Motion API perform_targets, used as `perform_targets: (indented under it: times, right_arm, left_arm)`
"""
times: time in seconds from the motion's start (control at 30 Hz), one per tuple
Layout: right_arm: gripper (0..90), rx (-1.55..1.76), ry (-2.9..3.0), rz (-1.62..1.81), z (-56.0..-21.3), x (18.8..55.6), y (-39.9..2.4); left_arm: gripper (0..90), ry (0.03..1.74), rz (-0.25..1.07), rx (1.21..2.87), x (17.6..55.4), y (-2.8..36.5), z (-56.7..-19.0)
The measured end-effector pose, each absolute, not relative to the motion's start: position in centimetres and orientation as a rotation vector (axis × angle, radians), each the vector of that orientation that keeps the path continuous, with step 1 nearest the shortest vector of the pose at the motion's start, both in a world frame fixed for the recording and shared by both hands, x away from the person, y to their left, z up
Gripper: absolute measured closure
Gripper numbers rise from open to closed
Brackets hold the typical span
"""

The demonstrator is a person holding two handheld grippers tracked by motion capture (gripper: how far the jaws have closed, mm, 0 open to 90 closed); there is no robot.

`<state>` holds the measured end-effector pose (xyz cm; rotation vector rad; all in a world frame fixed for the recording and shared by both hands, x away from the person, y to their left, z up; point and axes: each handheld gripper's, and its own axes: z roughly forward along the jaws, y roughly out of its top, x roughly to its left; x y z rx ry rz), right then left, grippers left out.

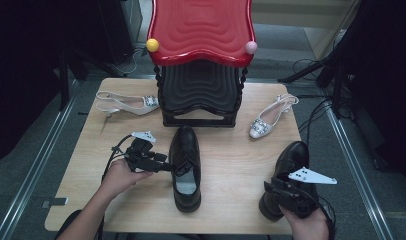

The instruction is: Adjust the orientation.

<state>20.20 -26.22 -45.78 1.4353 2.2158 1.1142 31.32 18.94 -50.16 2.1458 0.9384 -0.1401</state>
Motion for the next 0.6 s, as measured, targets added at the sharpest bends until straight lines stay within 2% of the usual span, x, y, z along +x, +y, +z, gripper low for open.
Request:
perform_targets:
  times: [0.17, 0.33, 0.6]
  right_arm:
    - [64.0, 1.495, 2.195, 1.077, -45.8, 19.8, -27.2]
    - [50.2, 1.585, 2.188, 1.075, -46.6, 20.2, -27.5]
    - [51.4, 1.625, 2.213, 0.961, -47.7, 22.1, -25.7]
  left_arm:
    - [44.5, 0.931, -0.133, 2.146, 31.3, 18.9, -50.2]
    - [44.3, 0.932, -0.125, 2.143, 31.2, 18.9, -50.2]
    - [44.5, 0.934, -0.081, 2.146, 30.6, 19.1, -50.2]
